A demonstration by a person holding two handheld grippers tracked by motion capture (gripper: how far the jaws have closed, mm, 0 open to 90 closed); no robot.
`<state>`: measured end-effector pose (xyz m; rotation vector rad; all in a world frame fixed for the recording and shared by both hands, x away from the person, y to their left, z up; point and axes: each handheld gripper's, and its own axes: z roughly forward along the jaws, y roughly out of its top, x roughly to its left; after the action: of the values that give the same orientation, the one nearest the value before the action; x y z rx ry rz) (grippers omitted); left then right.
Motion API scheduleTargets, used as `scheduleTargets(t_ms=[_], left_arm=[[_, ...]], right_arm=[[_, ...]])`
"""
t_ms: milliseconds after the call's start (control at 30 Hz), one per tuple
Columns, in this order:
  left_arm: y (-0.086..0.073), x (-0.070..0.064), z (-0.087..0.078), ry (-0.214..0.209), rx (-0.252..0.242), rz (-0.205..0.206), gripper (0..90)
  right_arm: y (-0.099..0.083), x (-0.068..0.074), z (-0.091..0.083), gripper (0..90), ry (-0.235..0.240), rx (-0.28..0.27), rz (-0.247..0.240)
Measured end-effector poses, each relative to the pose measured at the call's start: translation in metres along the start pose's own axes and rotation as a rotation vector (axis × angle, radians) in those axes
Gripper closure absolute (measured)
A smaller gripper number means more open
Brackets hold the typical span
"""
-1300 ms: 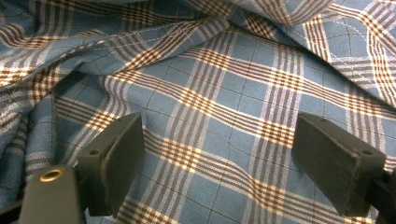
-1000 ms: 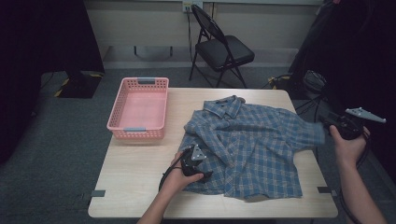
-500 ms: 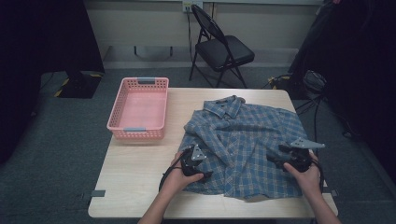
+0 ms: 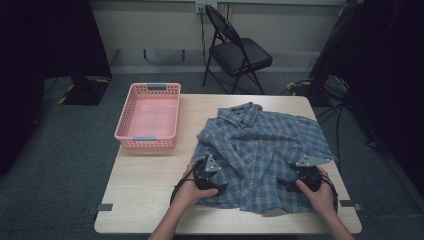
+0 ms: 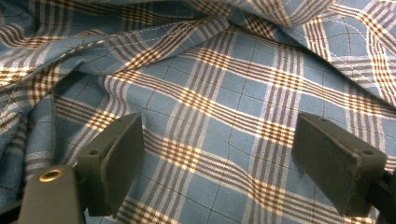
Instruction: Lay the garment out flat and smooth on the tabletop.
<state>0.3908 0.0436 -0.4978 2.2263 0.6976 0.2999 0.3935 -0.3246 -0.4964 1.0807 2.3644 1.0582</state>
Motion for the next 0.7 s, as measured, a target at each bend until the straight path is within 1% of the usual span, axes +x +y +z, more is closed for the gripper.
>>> scheduleTargets(t_ms=[67,233,300,367,400,433,500,567,633,700], left_arm=[[0.0,0.0,0.0,-0.001,0.001,-0.003,16.1],[0.0,-0.003,-0.004,0.009,-0.008,-0.007,15.5],[0.002,-0.004,-0.007,0.006,-0.025,-0.016,15.7],[0.005,-0.007,-0.011,0.014,-0.044,-0.025,16.2],[0.007,-0.008,-0.014,0.02,-0.054,-0.024,17.1],[0.009,-0.009,-0.016,0.023,-0.069,-0.024,18.3],[0.013,-0.013,-0.021,0.032,-0.097,-0.022,23.7],[0.018,-0.018,-0.024,0.044,-0.123,-0.015,26.0],[0.023,-0.024,-0.025,0.034,-0.148,-0.018,28.1],[0.028,-0.033,-0.024,0.014,-0.163,-0.001,29.5]], right_arm=[[0.0,0.002,0.001,12.8,-0.013,0.014,-0.022],[0.0,0.002,0.002,12.8,-0.01,0.016,-0.023],[0.0,0.002,0.002,12.8,-0.006,0.016,-0.019],[0.0,0.002,0.002,12.8,-0.005,0.016,-0.018],[0.0,0.002,0.002,12.7,-0.006,0.016,-0.02],[0.0,0.002,0.002,12.8,-0.005,0.016,-0.019],[0.0,0.001,0.001,12.8,-0.002,0.015,-0.016],[0.0,0.001,0.001,12.8,0.001,0.013,-0.01],[0.0,0.0,0.001,12.8,0.005,0.011,-0.006],[0.0,0.0,0.001,12.8,0.005,0.011,-0.006]])
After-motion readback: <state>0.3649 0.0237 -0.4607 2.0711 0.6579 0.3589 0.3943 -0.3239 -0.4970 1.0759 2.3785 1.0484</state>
